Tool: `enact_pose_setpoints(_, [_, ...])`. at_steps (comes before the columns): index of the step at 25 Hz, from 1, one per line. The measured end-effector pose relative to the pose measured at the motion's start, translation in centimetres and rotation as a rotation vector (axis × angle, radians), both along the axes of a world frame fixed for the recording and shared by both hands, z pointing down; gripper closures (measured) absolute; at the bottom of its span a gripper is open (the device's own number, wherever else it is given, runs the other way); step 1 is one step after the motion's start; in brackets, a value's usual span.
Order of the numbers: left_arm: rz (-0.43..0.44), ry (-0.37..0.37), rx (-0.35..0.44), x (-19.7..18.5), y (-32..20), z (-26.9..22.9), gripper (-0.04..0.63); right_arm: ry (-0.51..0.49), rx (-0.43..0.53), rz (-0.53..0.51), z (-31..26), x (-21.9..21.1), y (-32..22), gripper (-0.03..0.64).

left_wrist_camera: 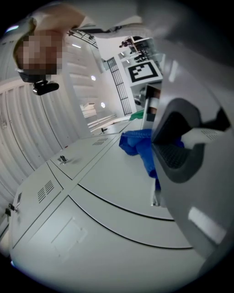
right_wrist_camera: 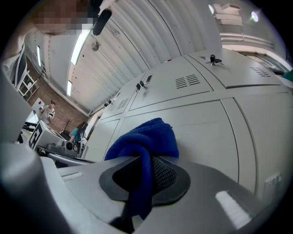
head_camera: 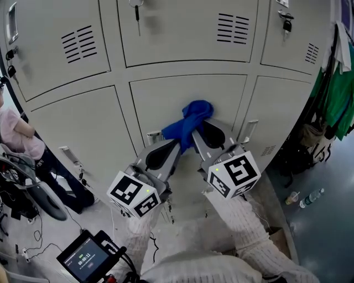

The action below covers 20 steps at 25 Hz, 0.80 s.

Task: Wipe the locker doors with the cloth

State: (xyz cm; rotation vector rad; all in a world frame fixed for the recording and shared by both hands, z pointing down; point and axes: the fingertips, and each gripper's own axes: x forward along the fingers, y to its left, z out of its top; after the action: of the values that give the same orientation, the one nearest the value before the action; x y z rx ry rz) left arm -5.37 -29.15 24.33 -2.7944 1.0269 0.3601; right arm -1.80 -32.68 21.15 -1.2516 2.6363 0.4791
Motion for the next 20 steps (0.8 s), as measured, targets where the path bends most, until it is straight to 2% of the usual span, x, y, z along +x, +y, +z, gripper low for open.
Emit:
enact_pose_setpoints(9, [0.016,-0.012,-0.121,1.4,1.0,5.7,0.589,-0.009,-0.142,0.008,6.9,0.1,-0.2,0.566])
enact_pose_setpoints(20, [-0.002,0.006,-0.323,0.9,0.1,13.8,0.589,0.034,-0.314,0.018,15.4,-0.2,-0.6,0.566])
